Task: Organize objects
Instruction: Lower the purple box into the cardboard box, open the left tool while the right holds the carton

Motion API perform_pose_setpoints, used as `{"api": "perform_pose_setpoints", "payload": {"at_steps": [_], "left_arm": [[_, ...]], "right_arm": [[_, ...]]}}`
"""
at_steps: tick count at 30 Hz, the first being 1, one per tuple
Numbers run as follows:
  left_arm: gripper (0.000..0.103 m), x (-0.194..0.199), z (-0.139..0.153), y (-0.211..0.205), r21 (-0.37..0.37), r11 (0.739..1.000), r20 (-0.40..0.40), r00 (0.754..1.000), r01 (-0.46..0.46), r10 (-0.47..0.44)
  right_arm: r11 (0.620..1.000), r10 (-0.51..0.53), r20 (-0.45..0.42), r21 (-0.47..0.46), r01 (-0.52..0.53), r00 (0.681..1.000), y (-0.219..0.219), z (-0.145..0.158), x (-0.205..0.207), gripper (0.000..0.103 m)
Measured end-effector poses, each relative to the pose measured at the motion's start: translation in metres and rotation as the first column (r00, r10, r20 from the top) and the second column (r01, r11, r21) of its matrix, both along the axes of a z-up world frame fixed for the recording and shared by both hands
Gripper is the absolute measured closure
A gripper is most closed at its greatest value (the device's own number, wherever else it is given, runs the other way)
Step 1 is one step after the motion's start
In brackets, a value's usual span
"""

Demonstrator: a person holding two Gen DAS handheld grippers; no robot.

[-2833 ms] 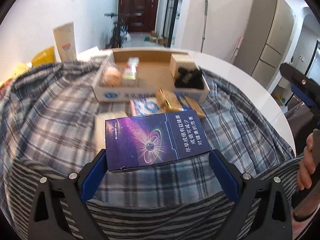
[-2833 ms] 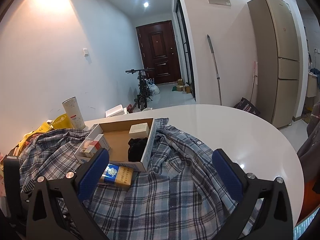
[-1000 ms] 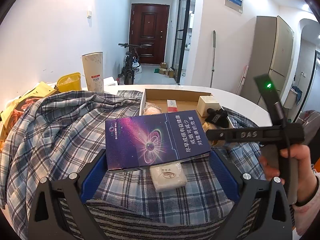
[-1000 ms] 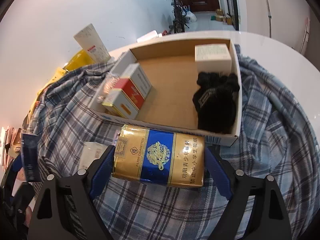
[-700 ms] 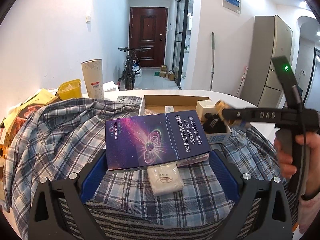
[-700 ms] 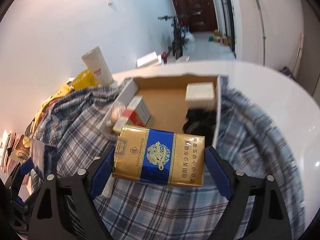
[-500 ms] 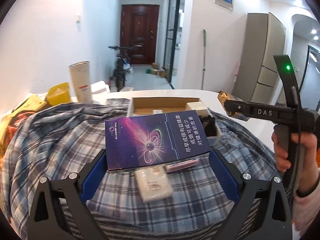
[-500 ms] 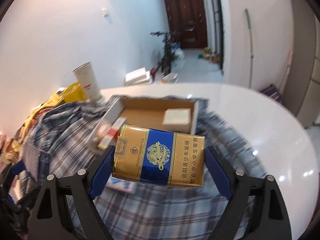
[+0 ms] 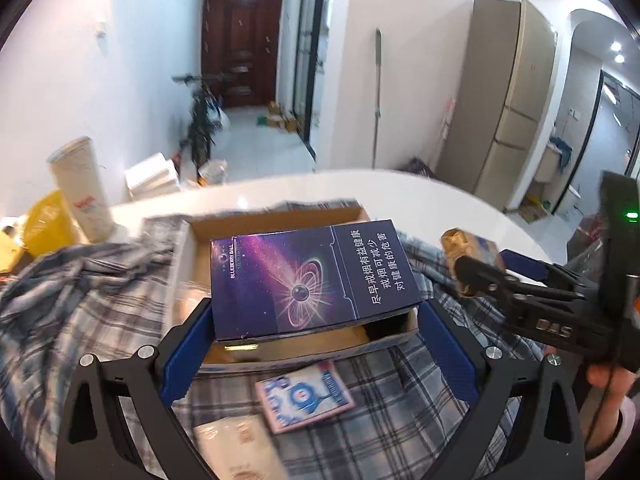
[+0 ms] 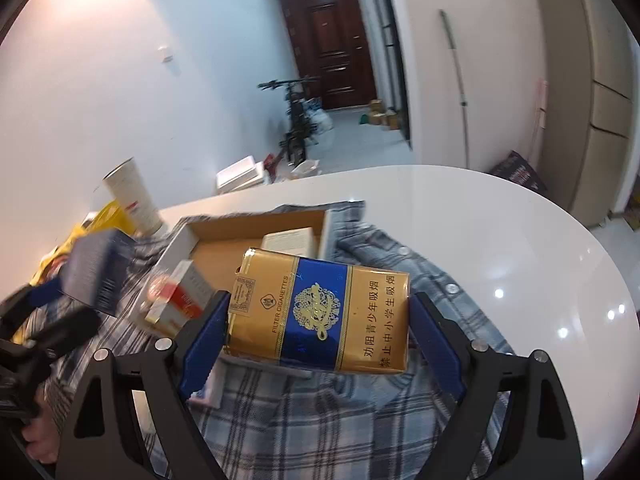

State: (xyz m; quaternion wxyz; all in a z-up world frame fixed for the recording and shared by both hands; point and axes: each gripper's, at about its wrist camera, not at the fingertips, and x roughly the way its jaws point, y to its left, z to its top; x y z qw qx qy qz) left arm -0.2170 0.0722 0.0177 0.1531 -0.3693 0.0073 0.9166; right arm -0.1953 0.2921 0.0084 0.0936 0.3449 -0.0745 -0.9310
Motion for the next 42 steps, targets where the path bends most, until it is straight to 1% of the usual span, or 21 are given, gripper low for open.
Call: {"api": "perform_pose_setpoints", "payload": {"at_steps": [3, 6, 9, 13, 16, 25, 29, 32, 36, 42], "left_arm": [[0.003, -0.022, -0.02, 0.013, -0.001, 1.0, 0.073, 0.997, 0.019, -0.018], [0.003, -0.04, -0.038, 0.021, 0.008, 1.0, 0.138, 0.99, 0.019, -0.02], [0.003, -0.049, -0.052, 0.022, 0.008, 1.0, 0.178, 0.984, 0.023, -0.024], [0.003, -0.058, -0.066, 0.022, -0.002, 1.0, 0.208, 0.978, 0.004, -0.003], [0.003, -0.062, -0.069, 0.021, -0.028, 1.0, 0.189, 0.982, -0.005, 0.01], [0.003, -0.062, -0.073, 0.026, -0.067, 0.998, 0.191, 0.981, 0.02, -0.007], [0.002, -0.061, -0.072, 0.026, -0.06, 0.998, 0.189, 0.982, 0.019, -0.007], [0.002, -0.06, -0.069, 0.024, -0.035, 0.999, 0.186, 0.982, 0.014, -0.007], [0.002, -0.06, -0.061, 0.021, -0.014, 1.0, 0.163, 0.987, 0.0, 0.002], [0.002, -0.062, -0.049, 0.018, -0.027, 0.999, 0.136, 0.99, -0.019, 0.023]], "right_arm": [[0.999, -0.045, 0.028, -0.028, 0.046, 0.999, 0.012, -0.007, -0.001, 0.016], [0.997, -0.04, 0.061, -0.063, 0.044, 0.997, 0.019, -0.012, -0.006, 0.016], [0.996, -0.051, 0.06, -0.064, 0.054, 0.997, 0.021, -0.013, -0.007, 0.016], [0.996, -0.045, 0.058, -0.07, 0.049, 0.997, 0.021, -0.012, -0.007, 0.016], [0.996, -0.037, 0.063, -0.077, 0.042, 0.997, 0.021, -0.013, -0.007, 0.016], [0.997, -0.03, 0.067, -0.072, 0.034, 0.997, 0.02, -0.013, -0.005, 0.016], [0.997, -0.033, 0.061, -0.068, 0.037, 0.998, 0.021, -0.012, -0.005, 0.016], [0.997, -0.033, 0.056, -0.064, 0.037, 0.998, 0.021, -0.011, -0.004, 0.016], [0.998, -0.029, 0.057, -0.061, 0.033, 0.998, 0.02, -0.011, -0.005, 0.016], [0.998, -0.029, 0.05, -0.056, 0.032, 0.998, 0.021, -0.01, -0.004, 0.016]]}}
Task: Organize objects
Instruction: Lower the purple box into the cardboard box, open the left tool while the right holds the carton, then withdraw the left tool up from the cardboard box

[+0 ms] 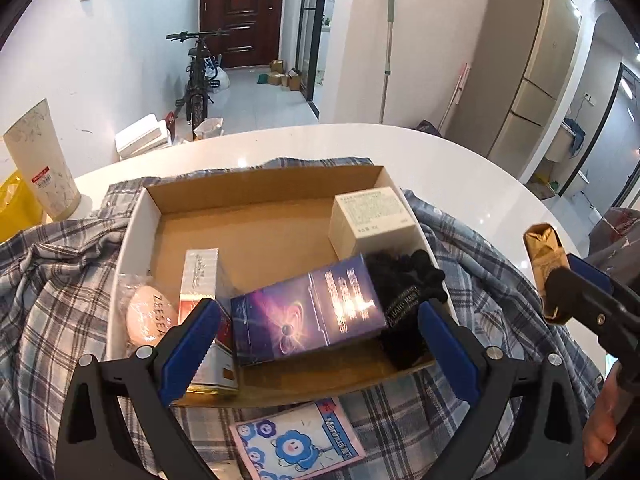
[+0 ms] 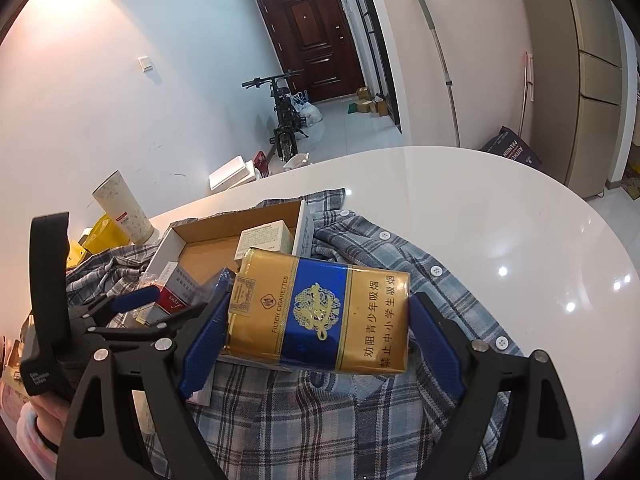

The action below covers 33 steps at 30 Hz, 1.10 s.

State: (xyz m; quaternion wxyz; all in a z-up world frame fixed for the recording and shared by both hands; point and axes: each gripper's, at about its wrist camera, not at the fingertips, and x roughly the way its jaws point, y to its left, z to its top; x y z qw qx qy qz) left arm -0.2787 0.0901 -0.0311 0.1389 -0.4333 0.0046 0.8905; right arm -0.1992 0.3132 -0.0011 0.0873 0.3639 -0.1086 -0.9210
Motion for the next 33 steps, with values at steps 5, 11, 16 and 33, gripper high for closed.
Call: {"api": "perform_pose_setpoints", "payload": {"at_steps": [5, 11, 16, 33], "left_arm": [[0.002, 0.002, 0.005, -0.008, 0.021, 1.0, 0.009, 1.0, -0.016, 0.016], [0.002, 0.017, 0.018, -0.011, -0.027, 1.0, -0.059, 0.998, -0.014, 0.012], [0.004, 0.004, 0.014, -0.009, -0.053, 0.997, -0.044, 0.998, -0.055, 0.053], [0.088, -0.02, -0.032, 0.008, -0.015, 0.999, 0.129, 0.99, -0.052, 0.054]], "right_arm": [[1.0, -0.002, -0.004, 0.003, 0.002, 1.0, 0.001, 0.001, 0.0, 0.016], [1.0, -0.005, -0.013, 0.006, 0.005, 1.0, 0.001, 0.002, 0.001, 0.016], [1.0, -0.015, -0.023, 0.022, 0.016, 1.0, 0.0, 0.003, 0.002, 0.016], [1.0, -0.009, -0.028, 0.019, 0.009, 1.0, 0.002, 0.004, 0.002, 0.016]]}}
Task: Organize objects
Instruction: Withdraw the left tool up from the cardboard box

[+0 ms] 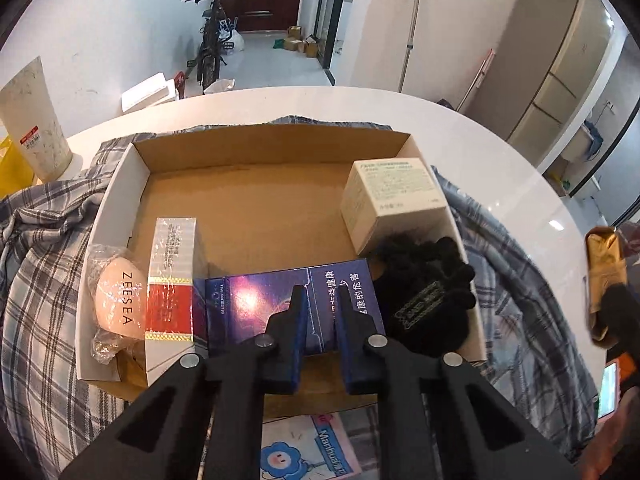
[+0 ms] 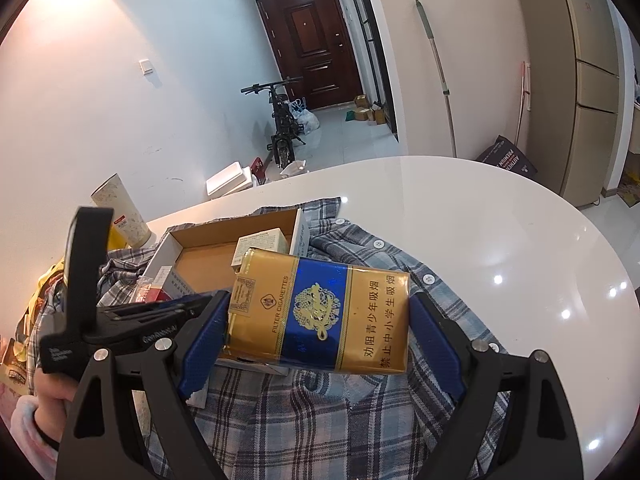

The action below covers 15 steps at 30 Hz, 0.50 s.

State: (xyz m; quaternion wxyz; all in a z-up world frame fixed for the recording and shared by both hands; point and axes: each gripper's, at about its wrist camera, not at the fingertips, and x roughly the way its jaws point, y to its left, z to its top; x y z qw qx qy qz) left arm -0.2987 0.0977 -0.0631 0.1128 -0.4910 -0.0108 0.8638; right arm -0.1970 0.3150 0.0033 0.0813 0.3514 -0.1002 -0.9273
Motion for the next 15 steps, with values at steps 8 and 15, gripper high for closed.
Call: {"api": "perform_pose_setpoints", "payload": {"at_steps": [8, 15], "left_arm": [[0.088, 0.007, 0.001, -0.001, 0.003, 1.0, 0.002, 1.0, 0.012, -0.012], [0.088, 0.029, 0.035, -0.021, 0.015, 1.0, -0.09, 0.996, 0.025, -0.024]], "right_arm": [[1.0, 0.003, 0.003, 0.007, -0.003, 1.0, -0.001, -0.001, 0.0, 0.016], [0.999, -0.019, -0.01, 0.034, 0.019, 1.0, -0.003, 0.0, 0.0, 0.016]]}}
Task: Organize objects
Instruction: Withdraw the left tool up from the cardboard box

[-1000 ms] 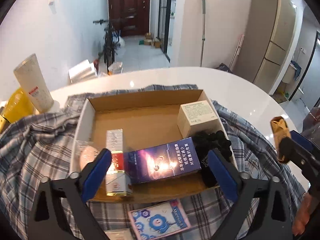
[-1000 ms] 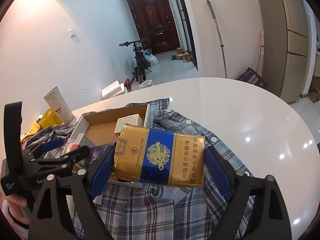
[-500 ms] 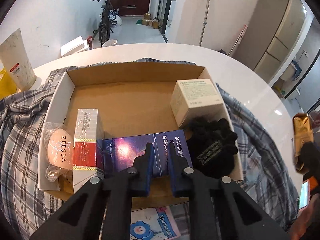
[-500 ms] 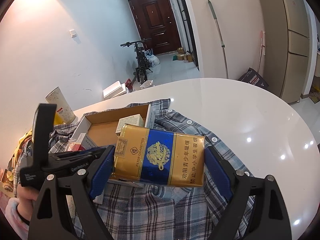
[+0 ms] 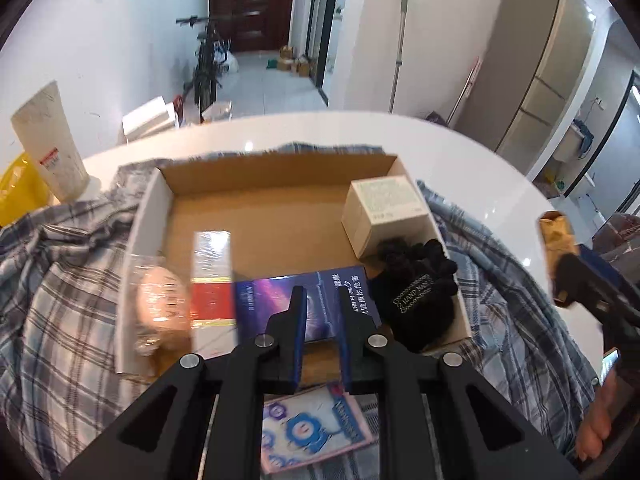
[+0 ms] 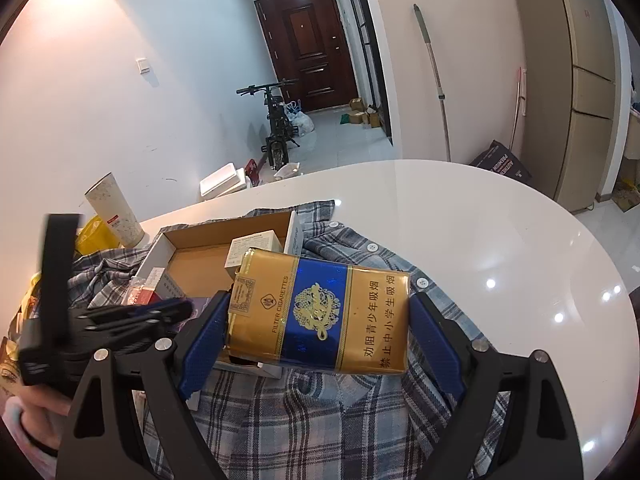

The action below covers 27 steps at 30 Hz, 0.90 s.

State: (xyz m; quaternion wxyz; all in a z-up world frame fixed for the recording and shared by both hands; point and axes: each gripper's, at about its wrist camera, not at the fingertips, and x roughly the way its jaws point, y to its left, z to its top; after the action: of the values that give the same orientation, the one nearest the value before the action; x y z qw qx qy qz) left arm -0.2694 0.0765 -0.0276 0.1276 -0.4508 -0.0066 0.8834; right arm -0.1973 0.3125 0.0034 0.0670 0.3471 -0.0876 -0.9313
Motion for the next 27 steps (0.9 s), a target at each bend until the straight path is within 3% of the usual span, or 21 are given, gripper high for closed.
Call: {"api": "perform_pose_setpoints", "payload": {"at_steps": [8, 18, 27], "left_arm": [[0.088, 0.033, 0.034, -0.044, 0.01, 0.998, -0.116, 0.992, -0.055, 0.056], [0.088, 0.059, 0.039, -0.08, 0.065, 0.993, -0.191, 0.975, -0.1, 0.111], [0.088, 0.046, 0.017, -0.111, 0.111, 0.975, -0.132, 0.97, -0.19, 0.204]], "right_arm": [[0.998, 0.027, -0.012, 0.063, -0.027, 1.0, -0.025, 0.019, -0.001, 0.016], [0.982, 0.13, -0.008, 0.14, -0.127, 0.992, -0.086, 0.034, 0.002, 0.016], [0.968, 0.166, 0.061, 0.179, -0.175, 0.984, -0.132, 0.014, -0.018, 0.016]]}}
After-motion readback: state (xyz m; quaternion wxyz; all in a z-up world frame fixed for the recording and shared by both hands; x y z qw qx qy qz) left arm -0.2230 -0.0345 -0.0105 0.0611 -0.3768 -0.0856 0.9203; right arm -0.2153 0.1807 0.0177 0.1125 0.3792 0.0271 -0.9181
